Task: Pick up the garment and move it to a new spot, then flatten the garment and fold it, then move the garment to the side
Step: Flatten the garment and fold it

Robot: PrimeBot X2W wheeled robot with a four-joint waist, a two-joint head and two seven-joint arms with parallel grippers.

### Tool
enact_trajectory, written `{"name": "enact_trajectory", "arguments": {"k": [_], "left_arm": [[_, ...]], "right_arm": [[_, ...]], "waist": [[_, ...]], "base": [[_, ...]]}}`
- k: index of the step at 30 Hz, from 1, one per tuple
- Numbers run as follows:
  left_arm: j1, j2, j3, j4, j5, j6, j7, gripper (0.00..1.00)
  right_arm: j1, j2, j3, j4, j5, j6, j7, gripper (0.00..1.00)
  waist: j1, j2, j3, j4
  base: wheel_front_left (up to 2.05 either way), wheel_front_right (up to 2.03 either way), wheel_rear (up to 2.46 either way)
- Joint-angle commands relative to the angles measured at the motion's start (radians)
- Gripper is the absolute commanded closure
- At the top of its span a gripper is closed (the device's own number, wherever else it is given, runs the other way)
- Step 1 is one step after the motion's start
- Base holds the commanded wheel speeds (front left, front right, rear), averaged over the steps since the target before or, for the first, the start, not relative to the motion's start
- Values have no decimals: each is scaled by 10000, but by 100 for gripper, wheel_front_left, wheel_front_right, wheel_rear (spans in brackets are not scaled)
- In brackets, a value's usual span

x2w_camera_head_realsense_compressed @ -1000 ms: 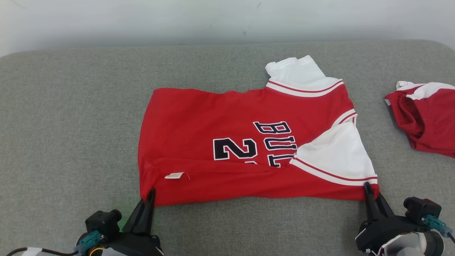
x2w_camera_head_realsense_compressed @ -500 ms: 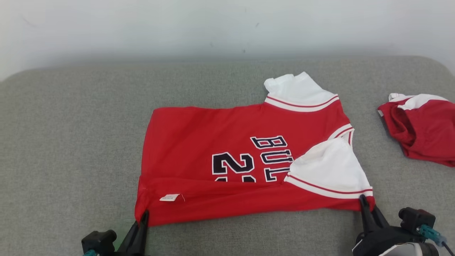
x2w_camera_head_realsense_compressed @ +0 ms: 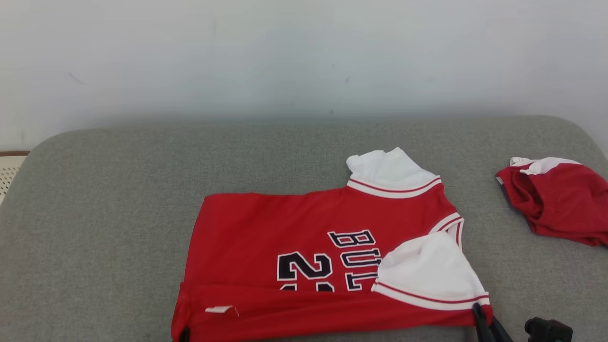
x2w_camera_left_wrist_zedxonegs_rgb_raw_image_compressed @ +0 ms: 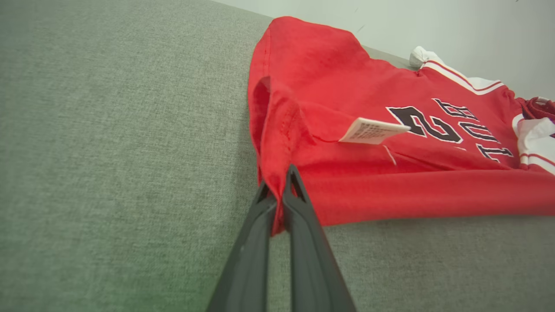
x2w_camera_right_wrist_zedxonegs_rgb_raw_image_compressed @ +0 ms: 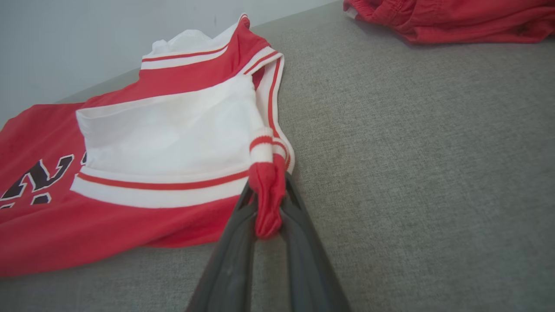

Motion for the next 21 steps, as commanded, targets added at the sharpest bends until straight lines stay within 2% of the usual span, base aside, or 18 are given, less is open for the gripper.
{"name": "enact_trajectory", "arguments": {"k": [1,13,14,15,16,21], "left_arm": [[264,56,176,84,83,8,-7,100],[532,30,231,192,159,9,-7,100],[499,28,238,192,145,9,-7,85],[463,28,253,222,135,9,-7,54],[451,32,305,300,181,12,-7,0],[383,11,554,126,472,378,-7,0]], "right_arm": [[200,-38,27,-37,50,-15,-3,100],[669,-85,289,-192,85,-15,-3,100],[628,-84,149,-242,55,-15,-4,95],[597,-64,30,-286,1,-15,-6,59],[600,-40,-5,-283,-69,-15,-4,0],[406,-88,-547,-483,-519,-13,-4,0]], "waist": [[1,0,-110,29],[1,0,-223,-57],[1,0,-184,-78],[1,0,-153,-91],[1,0,-128,-95],[1,0,52,-42]], "base": [[0,0,0],[0,0,0],[0,0,0],[0,0,0],[0,0,0],[0,0,0]]}}
